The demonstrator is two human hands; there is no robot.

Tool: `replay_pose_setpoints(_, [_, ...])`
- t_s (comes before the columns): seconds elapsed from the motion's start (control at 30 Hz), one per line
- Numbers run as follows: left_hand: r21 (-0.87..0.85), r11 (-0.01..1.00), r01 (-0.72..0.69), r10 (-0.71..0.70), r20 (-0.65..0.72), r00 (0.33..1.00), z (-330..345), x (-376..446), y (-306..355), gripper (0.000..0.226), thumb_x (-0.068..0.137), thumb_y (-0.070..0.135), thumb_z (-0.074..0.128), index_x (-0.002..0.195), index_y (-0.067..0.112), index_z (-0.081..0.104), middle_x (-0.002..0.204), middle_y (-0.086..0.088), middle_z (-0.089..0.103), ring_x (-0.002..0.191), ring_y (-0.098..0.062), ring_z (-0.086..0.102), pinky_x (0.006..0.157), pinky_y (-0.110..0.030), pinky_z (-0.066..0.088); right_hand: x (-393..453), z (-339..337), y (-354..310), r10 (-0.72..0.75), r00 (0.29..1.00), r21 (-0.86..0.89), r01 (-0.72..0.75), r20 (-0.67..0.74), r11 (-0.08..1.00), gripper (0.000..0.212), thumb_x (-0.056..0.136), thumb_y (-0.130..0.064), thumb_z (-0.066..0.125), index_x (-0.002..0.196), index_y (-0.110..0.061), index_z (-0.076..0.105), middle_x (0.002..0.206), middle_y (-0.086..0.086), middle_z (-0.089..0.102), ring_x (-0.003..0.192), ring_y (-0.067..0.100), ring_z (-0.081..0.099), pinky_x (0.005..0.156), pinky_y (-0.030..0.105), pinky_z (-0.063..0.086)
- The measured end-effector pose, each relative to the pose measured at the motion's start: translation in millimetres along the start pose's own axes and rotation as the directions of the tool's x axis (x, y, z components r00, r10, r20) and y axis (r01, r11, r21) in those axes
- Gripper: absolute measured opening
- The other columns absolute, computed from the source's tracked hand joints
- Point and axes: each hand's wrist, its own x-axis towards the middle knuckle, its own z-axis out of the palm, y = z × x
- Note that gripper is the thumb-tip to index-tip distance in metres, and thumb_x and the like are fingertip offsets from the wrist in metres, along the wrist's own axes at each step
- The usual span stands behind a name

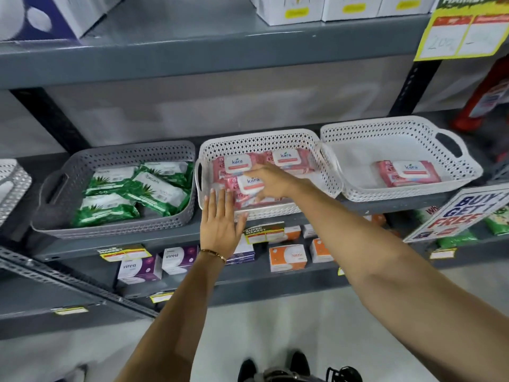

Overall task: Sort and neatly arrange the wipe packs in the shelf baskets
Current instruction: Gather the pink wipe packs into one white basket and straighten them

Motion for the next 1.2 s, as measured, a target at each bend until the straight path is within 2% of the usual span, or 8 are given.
replay_pose_setpoints(0.07, [0.006,1.000,0.007,-0.007,0.002,1.000,0,1,2,0.077,0.095,0.053,0.005,0.137,-0.004,0.037,0.140,-0.025,0.042,0.133,-0.041,0.033,0.113,-0.050,0.016,1,6,1,-0.005,1.000,0.049,0.006,-0.016,0.999,0.078,0.076,-0.016,0.077,0.143,-0.014,0.037,0.150,0.008,0.036,0.137,0.024,0.035,0.116,0.040,0.029])
replay_pose_setpoints(0.17, [0.007,1.000,-0.013,0.013,-0.004,1.000,1,3,13,0.079,0.094,0.055,0.005,0.136,-0.003,0.038,0.139,-0.025,0.044,0.133,-0.043,0.033,0.112,-0.050,0.010,-8,-7,11,0.072,0.973,0.236,-0.019,-0.220,0.972,0.070,0.078,-0.017,0.075,0.139,-0.015,0.043,0.148,0.007,0.040,0.135,0.025,0.038,0.115,0.041,0.032])
replay_pose_setpoints(0.27, [-0.013,0.999,-0.047,0.047,0.005,0.999,1,7,34,0.081,0.093,0.056,0.004,0.136,-0.003,0.039,0.139,-0.024,0.044,0.133,-0.043,0.033,0.113,-0.053,0.013,-25,-32,41,0.230,0.840,0.301,-0.083,-0.492,0.950,0.052,0.083,-0.017,0.070,0.132,-0.010,0.053,0.138,0.011,0.052,0.127,0.027,0.048,0.110,0.038,0.038])
replay_pose_setpoints(0.33, [-0.024,0.997,-0.072,0.072,0.012,0.997,3,12,55,0.081,0.093,0.056,0.004,0.135,-0.003,0.041,0.139,-0.023,0.045,0.132,-0.042,0.035,0.110,-0.056,0.015,-43,-43,71,0.326,0.743,0.281,-0.191,-0.585,0.941,0.043,0.086,-0.015,0.065,0.128,-0.008,0.057,0.132,0.015,0.056,0.122,0.030,0.051,0.104,0.036,0.042])
replay_pose_setpoints(0.57, [-0.066,0.992,-0.104,0.103,-0.019,0.995,18,21,111,0.081,0.093,0.057,0.002,0.137,-0.001,0.037,0.143,-0.020,0.040,0.137,-0.038,0.026,0.112,-0.051,0.005,-118,-52,169,0.605,0.552,0.203,-0.620,-0.574,0.758,0.046,0.086,-0.005,0.056,0.131,-0.010,0.052,0.131,0.018,0.054,0.123,0.036,0.046,0.101,0.048,0.045])
replay_pose_setpoints(0.83, [-0.090,0.996,-0.014,0.008,-0.065,0.998,28,22,121,0.078,0.093,0.057,0.006,0.139,0.000,0.035,0.146,-0.019,0.037,0.136,-0.039,0.027,0.112,-0.049,0.006,-146,-65,227,0.704,0.612,0.061,-0.738,-0.361,0.672,0.072,0.088,0.000,0.052,0.149,-0.014,0.016,0.160,0.012,0.006,0.147,0.037,0.004,0.121,0.049,0.012])
replay_pose_setpoints(1.03, [-0.101,0.995,0.017,-0.025,-0.077,0.997,31,23,123,0.075,0.094,0.055,0.009,0.138,0.001,0.036,0.146,-0.019,0.037,0.137,-0.037,0.027,0.110,-0.052,0.015,-140,-69,243,0.690,0.668,-0.077,-0.732,-0.279,0.677,0.077,0.088,-0.003,0.058,0.149,-0.015,0.013,0.160,0.013,0.005,0.147,0.038,0.005,0.119,0.050,0.012])
replay_pose_setpoints(1.2, [-0.100,0.995,0.029,-0.038,-0.085,0.996,32,23,125,0.076,0.093,0.056,0.011,0.139,0.001,0.035,0.146,-0.019,0.037,0.137,-0.037,0.027,0.110,-0.051,0.015,-138,-75,244,0.700,0.679,-0.195,-0.734,-0.220,0.651,0.073,0.087,-0.007,0.061,0.147,-0.012,0.020,0.157,0.016,0.017,0.138,0.040,0.030,0.110,0.048,0.033])
